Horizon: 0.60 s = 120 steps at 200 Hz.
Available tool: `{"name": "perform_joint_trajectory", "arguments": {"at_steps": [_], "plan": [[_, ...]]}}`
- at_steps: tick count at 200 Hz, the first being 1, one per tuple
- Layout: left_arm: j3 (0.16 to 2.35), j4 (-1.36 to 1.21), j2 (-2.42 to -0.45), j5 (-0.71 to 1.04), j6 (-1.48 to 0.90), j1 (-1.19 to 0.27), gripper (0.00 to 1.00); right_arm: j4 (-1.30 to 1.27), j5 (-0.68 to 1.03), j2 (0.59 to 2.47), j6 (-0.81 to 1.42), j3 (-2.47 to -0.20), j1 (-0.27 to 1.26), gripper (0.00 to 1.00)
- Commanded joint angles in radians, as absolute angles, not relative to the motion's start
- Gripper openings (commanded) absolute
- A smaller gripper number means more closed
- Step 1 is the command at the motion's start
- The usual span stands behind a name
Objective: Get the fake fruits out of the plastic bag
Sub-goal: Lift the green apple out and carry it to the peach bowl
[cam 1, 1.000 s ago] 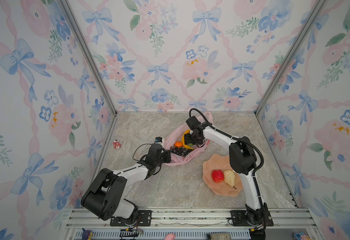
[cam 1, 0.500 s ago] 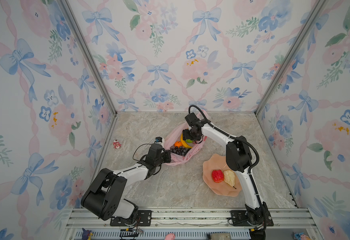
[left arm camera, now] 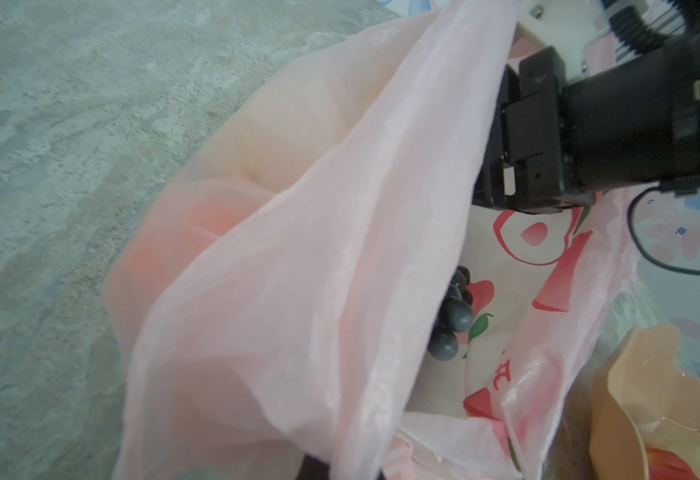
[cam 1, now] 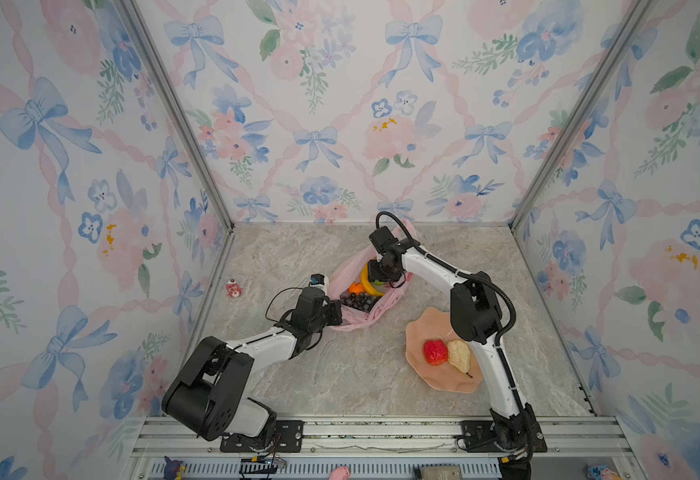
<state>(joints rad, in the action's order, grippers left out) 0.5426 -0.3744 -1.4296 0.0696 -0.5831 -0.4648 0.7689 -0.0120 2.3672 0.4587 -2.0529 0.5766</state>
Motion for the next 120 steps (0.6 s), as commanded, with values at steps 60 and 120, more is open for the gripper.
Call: {"name": "perform_joint_trajectory", "arguments": {"at_steps": [60, 120], "plan": [[0.552, -0.362, -1.429, 0.044, -0.580, -0.470, 0.00, 0.626, 0.146, 2.071, 0.480, -1.804, 0.561, 0.58], [0.551, -0.360, -1.425, 0.042, -0.577, -0.469, 0.00, 0.537, 0.321, 1.811, 0.554, -1.563, 0.513, 0.56]]}}
